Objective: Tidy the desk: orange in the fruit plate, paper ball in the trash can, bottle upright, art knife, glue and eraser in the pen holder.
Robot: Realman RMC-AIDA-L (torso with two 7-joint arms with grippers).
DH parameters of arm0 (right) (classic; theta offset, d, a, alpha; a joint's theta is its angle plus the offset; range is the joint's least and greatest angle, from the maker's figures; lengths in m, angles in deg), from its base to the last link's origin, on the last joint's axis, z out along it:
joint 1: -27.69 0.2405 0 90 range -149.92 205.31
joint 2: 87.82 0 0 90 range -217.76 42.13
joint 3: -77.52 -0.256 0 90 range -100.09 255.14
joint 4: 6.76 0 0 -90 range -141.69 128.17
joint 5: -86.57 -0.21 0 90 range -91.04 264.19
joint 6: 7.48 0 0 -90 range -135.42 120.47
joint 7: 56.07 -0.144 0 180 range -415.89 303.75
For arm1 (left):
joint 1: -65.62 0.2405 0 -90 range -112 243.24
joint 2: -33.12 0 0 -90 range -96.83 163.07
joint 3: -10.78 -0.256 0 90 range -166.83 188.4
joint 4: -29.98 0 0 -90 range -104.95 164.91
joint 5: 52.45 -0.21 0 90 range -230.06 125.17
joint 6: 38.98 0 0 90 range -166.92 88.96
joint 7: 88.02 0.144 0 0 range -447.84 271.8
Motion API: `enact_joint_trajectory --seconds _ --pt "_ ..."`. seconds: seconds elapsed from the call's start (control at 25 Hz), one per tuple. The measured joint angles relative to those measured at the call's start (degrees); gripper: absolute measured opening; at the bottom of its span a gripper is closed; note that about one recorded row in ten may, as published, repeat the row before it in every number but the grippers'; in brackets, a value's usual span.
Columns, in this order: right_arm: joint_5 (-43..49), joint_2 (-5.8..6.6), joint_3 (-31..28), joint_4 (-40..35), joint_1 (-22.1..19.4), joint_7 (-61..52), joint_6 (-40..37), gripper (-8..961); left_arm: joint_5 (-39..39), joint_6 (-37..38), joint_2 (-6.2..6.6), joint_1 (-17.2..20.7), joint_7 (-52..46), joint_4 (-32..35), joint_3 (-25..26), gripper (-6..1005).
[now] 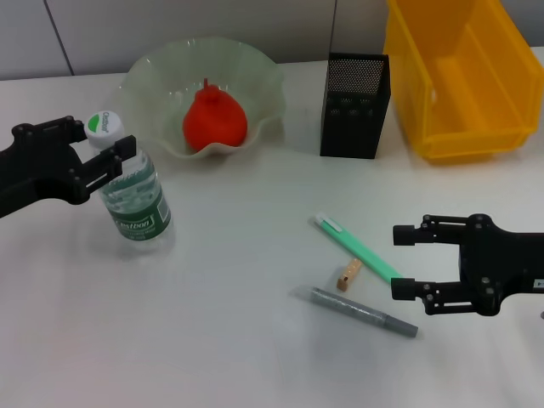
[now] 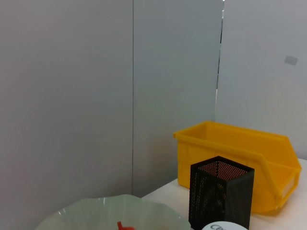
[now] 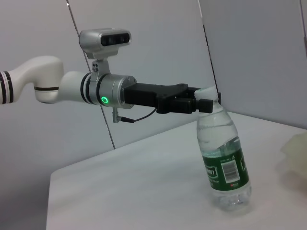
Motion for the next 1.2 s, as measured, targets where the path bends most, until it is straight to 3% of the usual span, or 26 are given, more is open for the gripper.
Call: enact_joint_trajectory --seconds 0.88,1.04,1.2 --pt "0.36 0.00 0.22 0.46 0.44 0.03 0.62 753 2.15 1.05 0.06 0.71 1.45 -0.84 -0.03 561" --pt "0.36 0.00 0.09 0.47 0.45 0.01 0.62 752 2.39 2.03 0.07 1.05 1.38 -0.47 1.39 795" --pt "0.35 0.00 0.02 0.37 0.51 -0.20 0.65 752 2.46 5.28 0.21 1.11 1.10 -0.82 4.78 803"
